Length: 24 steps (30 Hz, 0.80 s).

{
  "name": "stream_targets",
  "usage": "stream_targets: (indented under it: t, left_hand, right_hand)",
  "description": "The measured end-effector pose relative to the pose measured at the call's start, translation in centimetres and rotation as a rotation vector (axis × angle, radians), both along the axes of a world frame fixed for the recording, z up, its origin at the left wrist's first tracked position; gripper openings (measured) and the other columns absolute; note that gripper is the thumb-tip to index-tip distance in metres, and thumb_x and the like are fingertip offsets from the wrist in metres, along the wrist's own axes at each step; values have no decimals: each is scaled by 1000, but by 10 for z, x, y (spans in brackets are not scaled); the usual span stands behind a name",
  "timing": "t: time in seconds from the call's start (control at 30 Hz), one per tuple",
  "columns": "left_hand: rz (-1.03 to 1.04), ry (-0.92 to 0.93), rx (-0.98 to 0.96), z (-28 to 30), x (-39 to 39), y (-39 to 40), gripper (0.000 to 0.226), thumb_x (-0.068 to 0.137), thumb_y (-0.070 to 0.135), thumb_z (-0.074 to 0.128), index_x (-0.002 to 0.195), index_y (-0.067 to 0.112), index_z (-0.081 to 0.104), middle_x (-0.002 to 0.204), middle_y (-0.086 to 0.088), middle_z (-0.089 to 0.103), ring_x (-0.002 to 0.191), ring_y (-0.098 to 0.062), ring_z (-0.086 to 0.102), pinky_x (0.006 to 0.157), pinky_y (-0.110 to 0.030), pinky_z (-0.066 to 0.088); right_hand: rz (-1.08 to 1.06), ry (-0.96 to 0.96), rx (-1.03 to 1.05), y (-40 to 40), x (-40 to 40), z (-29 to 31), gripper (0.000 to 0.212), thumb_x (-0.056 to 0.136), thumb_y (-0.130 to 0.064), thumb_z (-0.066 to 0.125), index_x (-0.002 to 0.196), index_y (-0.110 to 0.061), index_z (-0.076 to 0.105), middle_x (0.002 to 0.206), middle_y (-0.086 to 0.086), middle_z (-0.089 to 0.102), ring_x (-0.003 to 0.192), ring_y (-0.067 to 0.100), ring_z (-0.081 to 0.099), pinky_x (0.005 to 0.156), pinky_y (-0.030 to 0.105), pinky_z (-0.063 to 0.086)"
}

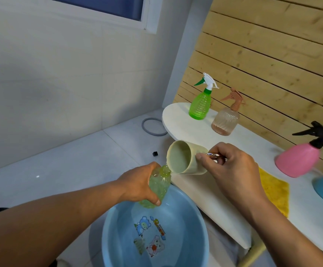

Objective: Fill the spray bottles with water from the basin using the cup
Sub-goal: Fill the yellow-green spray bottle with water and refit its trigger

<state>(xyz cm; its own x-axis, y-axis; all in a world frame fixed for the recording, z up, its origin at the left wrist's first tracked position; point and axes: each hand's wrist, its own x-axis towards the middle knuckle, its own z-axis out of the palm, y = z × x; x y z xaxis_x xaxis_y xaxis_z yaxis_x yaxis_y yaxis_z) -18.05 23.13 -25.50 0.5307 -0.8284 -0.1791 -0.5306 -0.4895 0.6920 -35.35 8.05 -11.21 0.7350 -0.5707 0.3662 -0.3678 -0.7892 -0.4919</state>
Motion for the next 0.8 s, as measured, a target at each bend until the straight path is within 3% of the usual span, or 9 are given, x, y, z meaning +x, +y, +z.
stream_targets:
  t: [0.8]
  left_hand:
    - [-10, -22, 15, 1, -3, -1, 89, 59, 48, 96, 132, 42, 45, 118, 16, 63, 108, -13, 62, 94, -41, 55]
  right_hand:
    - [7, -5, -248, 3, -5, 1, 30, 88, -50, 67, 72, -28, 54, 68, -8, 48, 66, 17, 47, 56, 33, 34]
